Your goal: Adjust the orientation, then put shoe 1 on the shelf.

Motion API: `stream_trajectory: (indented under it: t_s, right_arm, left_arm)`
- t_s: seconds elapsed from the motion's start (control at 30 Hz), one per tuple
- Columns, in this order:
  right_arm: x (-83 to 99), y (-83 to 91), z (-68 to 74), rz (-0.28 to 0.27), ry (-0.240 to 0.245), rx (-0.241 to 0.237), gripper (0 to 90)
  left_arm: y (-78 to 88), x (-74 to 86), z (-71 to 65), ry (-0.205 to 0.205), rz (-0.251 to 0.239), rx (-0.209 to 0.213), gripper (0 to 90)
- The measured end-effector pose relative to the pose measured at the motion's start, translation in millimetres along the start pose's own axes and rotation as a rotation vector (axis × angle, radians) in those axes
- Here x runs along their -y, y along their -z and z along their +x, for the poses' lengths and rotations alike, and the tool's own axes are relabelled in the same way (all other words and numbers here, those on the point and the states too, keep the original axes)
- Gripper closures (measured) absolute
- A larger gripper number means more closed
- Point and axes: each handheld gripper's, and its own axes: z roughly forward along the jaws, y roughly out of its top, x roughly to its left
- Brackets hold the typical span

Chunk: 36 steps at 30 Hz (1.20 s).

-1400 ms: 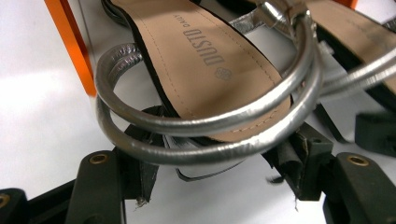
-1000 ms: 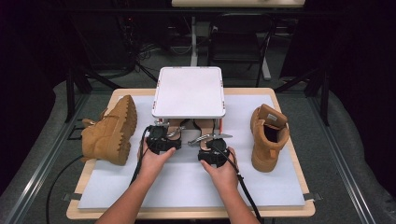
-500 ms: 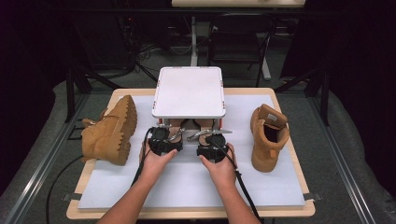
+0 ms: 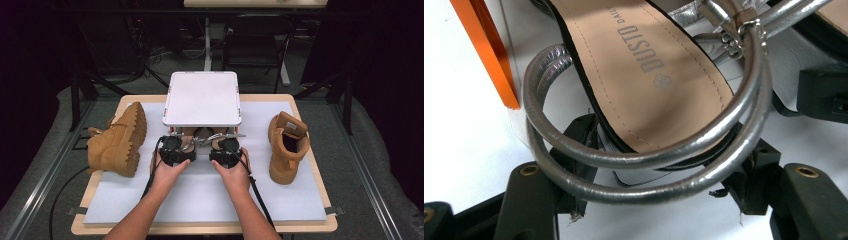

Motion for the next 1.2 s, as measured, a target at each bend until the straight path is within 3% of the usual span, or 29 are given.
stream_trajectory:
  t_s: [0.3, 0.43, 0.63, 0.8, 0.83, 0.9, 1.2]
  right_arm:
    - [-0.3, -2.4, 2.6, 0.009, -0.008, 0.008, 38.2]
    - [4.7, -6.3, 3.3, 0.010, 0.003, 0.022, 38.2]
    - [4.4, -6.0, 2.1, 0.011, 0.006, 0.013, 38.3]
    - [4.7, -6.2, 2.0, 0.009, 0.006, 0.013, 38.2]
    - [4.4, -6.0, 2.2, 0.012, 0.007, 0.014, 38.2]
    - [4.1, -5.5, 2.0, 0.007, 0.006, 0.013, 38.2]
    - [-3.1, -9.5, 2.7, -0.001, -0.004, 0.013, 38.2]
  left_arm:
    - [-2.7, -9.7, 1.6, 0.015, -0.010, -0.005, 38.1]
    - [-6.4, -12.2, 4.9, -0.028, -0.021, -0.031, 38.2]
    - [-11.5, -13.4, 9.8, -0.003, -0.032, -0.066, 40.0]
    - [-12.7, -12.0, 8.0, 0.006, -0.045, -0.066, 39.9]
    - [-12.9, -10.7, 6.7, 0.026, -0.052, -0.057, 39.9]
    - [-12.2, -8.9, 9.9, 0.004, -0.064, -0.045, 40.0]
    - [-9.5, -5.4, 10.8, 0.006, -0.071, -0.031, 41.4]
